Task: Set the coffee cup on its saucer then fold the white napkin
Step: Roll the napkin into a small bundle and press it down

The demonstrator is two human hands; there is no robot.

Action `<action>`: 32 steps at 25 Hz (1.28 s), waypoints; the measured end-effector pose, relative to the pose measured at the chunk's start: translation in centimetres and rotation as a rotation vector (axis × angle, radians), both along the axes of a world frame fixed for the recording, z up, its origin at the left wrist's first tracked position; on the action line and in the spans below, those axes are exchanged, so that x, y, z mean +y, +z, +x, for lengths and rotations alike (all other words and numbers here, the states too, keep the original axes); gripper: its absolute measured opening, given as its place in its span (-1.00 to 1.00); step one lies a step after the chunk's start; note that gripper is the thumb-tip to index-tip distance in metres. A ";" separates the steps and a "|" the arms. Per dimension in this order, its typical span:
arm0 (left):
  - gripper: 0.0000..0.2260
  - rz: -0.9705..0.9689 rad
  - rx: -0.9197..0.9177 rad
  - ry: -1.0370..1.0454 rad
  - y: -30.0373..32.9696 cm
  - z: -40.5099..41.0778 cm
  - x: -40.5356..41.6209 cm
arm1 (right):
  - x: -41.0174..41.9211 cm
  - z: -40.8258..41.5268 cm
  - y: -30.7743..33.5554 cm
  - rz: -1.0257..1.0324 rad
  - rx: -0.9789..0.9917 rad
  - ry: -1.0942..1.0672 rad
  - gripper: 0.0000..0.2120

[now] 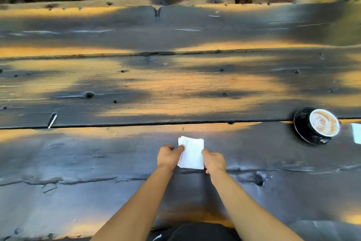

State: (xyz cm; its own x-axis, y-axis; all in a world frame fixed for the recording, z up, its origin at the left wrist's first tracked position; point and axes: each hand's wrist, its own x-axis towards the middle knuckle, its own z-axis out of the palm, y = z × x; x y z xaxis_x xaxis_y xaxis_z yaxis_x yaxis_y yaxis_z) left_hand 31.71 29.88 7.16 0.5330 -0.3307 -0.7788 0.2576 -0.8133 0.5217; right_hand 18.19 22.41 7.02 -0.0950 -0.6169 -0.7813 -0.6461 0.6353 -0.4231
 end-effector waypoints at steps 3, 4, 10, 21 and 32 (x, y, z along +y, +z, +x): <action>-0.53 -0.015 0.102 0.061 0.5 -0.9 0.7 | 0.9 -1.1 0.7 0.021 -0.056 -0.023 -0.63; -0.51 -0.007 0.122 0.057 0.5 -1.1 1.0 | 1.2 -1.5 1.0 0.026 -0.084 -0.023 -0.64; -0.73 -0.015 0.294 0.180 1.5 -2.3 1.7 | 1.4 -4.8 1.9 0.067 -0.256 -0.020 -0.80; -0.80 -0.160 0.416 0.353 4.4 -15.7 -7.8 | -10.0 -17.4 3.1 0.108 -0.362 0.078 -0.90; -0.86 -0.160 0.352 0.348 3.8 -22.8 -19.3 | -22.0 -23.3 3.0 -0.058 -0.298 0.177 -0.84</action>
